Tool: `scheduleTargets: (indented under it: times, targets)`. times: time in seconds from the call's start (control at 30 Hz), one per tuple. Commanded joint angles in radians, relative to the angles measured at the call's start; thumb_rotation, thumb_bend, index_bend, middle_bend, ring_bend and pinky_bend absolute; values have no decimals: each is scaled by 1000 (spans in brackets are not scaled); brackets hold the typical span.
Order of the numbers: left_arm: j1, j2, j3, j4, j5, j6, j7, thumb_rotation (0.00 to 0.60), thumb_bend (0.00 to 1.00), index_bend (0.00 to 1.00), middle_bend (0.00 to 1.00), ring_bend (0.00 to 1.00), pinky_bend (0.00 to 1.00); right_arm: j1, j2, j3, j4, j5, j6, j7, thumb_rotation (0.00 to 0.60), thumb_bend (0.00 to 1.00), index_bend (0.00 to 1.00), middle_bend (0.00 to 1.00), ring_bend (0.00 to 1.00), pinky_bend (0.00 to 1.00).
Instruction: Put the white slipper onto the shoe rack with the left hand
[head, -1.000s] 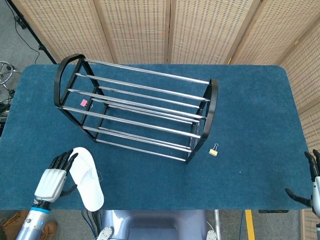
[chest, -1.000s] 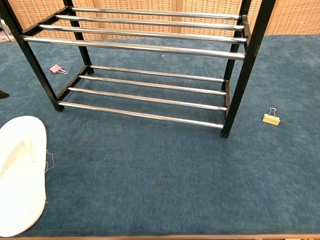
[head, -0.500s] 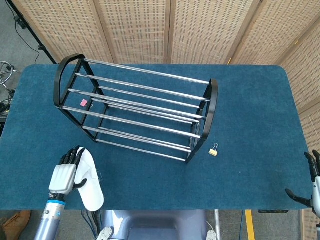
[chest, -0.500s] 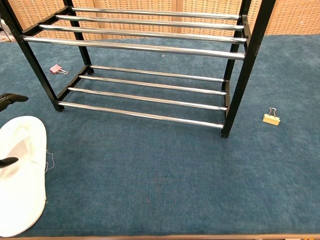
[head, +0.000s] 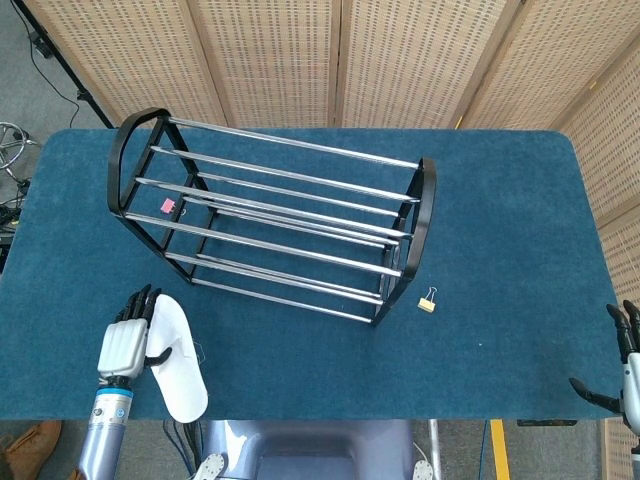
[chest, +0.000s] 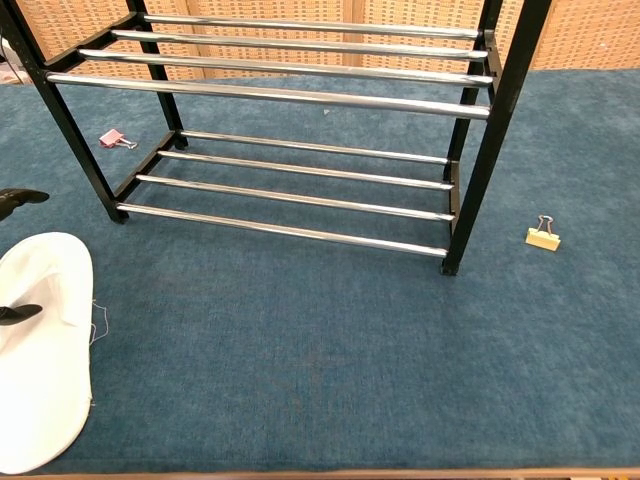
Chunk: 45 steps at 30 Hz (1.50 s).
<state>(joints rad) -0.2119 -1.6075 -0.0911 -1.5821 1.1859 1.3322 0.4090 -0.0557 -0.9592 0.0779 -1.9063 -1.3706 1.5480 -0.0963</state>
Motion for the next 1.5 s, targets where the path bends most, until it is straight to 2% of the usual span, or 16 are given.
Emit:
scheduleTargets:
  times: [0.03, 0.13, 0.2, 0.33, 0.4, 0.57, 0.63, 0.73, 0.87, 1.3, 1.5]
  targets:
    - [-1, -8, -7, 20, -8, 1, -5, 600, 195, 0, 0, 52, 241, 0, 1, -1, -1, -1, -1, 0, 600, 0, 0, 0, 0, 0]
    - [-2, -14, -8, 40, -9, 2, -9, 600, 195, 13, 6, 102, 281, 0, 2, -2, -2, -2, -3, 3, 600, 0, 0, 0, 0, 0]
    - [-3, -16, -10, 53, -7, 0, -16, 600, 197, 62, 50, 142, 320, 0, 3, -3, -3, -3, -3, 5, 600, 0, 0, 0, 0, 0]
    - [-5, -21, -7, 81, 15, 5, -40, 600, 219, 276, 257, 268, 444, 0, 5, -5, -4, -7, -5, 8, 600, 0, 0, 0, 0, 0]
    - [-6, -20, 0, 94, 34, 4, -58, 600, 241, 344, 316, 310, 499, 0, 5, -7, -4, -6, -7, 7, 600, 0, 0, 0, 0, 0]
    - [-6, -19, 8, 116, 63, 10, -87, 600, 344, 447, 400, 377, 561, 2, 4, -8, -6, -6, -10, 4, 600, 0, 0, 0, 0, 0]
    - [-5, -20, 13, 128, 81, 15, -99, 600, 417, 477, 422, 398, 577, 3, 4, -10, -7, -7, -13, 4, 600, 0, 0, 0, 0, 0]
    - [-5, -20, 20, 142, 100, 18, -116, 600, 515, 487, 430, 404, 582, 4, 5, -12, -10, -8, -18, 1, 600, 0, 0, 0, 0, 0]
    - [-5, -17, 25, 150, 113, 15, -127, 600, 593, 496, 435, 411, 590, 4, 5, -12, -10, -7, -18, 2, 600, 0, 0, 0, 0, 0]
    - [9, 21, 78, 164, 269, 81, -259, 600, 601, 520, 451, 419, 592, 4, 7, -14, -12, -10, -19, 8, 600, 0, 0, 0, 0, 0]
    - [-15, 32, 103, 215, 395, 117, -386, 600, 601, 520, 451, 419, 592, 4, 8, -15, -13, -10, -18, 9, 600, 0, 0, 0, 0, 0]
